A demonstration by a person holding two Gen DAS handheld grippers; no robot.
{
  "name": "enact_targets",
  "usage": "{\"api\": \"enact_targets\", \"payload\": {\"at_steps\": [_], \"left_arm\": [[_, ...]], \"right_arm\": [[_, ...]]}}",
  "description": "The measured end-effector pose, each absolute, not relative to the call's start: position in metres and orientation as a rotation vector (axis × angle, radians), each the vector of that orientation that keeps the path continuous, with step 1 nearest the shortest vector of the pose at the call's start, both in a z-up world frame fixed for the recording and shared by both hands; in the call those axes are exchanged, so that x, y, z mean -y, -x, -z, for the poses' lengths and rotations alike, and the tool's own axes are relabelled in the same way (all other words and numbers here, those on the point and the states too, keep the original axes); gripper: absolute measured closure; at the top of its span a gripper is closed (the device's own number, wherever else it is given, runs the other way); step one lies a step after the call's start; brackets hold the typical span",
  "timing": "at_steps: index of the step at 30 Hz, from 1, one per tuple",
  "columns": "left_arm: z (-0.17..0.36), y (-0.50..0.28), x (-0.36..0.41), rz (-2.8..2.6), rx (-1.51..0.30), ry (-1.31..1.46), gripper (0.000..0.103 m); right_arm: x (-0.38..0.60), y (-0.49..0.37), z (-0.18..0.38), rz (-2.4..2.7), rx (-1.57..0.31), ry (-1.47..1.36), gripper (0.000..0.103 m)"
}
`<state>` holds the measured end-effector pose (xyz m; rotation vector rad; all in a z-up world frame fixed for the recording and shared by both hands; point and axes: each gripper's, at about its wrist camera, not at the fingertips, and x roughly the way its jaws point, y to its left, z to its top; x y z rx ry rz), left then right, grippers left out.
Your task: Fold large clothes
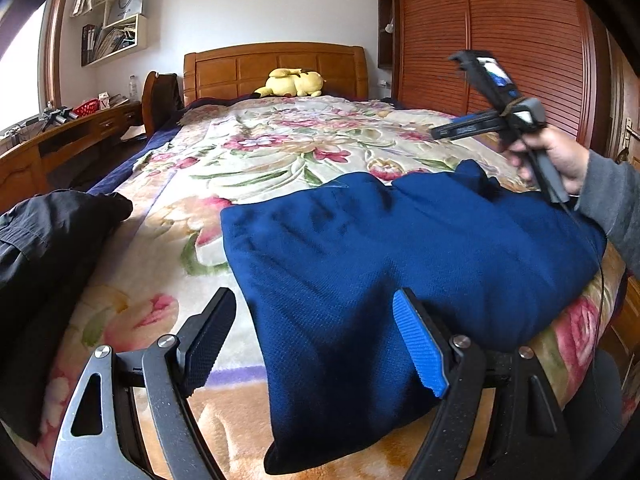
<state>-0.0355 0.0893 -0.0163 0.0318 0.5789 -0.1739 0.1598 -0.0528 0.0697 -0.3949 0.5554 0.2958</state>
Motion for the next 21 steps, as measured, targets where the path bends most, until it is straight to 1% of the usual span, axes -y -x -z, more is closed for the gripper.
{"api": "enact_targets", "payload": {"at_steps": [3,10,12,14,17,18,21], "left_arm": [[0.015,0.035,-0.089,0.175,-0.578,-0.029,0.022],[0.015,0.034,-0.087,0.170,-0.577,-0.032,0.022],[0.016,0.033,-0.085,0.168,-0.581,-0.037,0.022],[0.017,0.032,-0.084,0.166,-0.585,-0.041,0.022],[0.018,0.031,-0.084,0.163,-0.589,-0.041,0.022],[0.019,0.031,-0.084,0.162,-0.590,-0.041,0.022],[0.019,0.030,-0.083,0.161,-0.590,-0.045,0.022]], "right_arm": [[0.097,-0.159,-0.069,-0.230,-0.579,0.380,0.033],[0.193,-0.178,-0.035,-0.094,-0.725,0.283,0.033],[0.205,-0.186,-0.027,-0.090,-0.761,0.241,0.033],[0.217,-0.199,-0.014,-0.142,-0.844,0.186,0.033],[0.217,-0.208,0.008,-0.174,-0.912,0.178,0.033],[0.218,-0.212,0.013,-0.189,-0.927,0.169,0.034],[0.223,-0.218,0.016,-0.209,-0.922,0.126,0.048]]}}
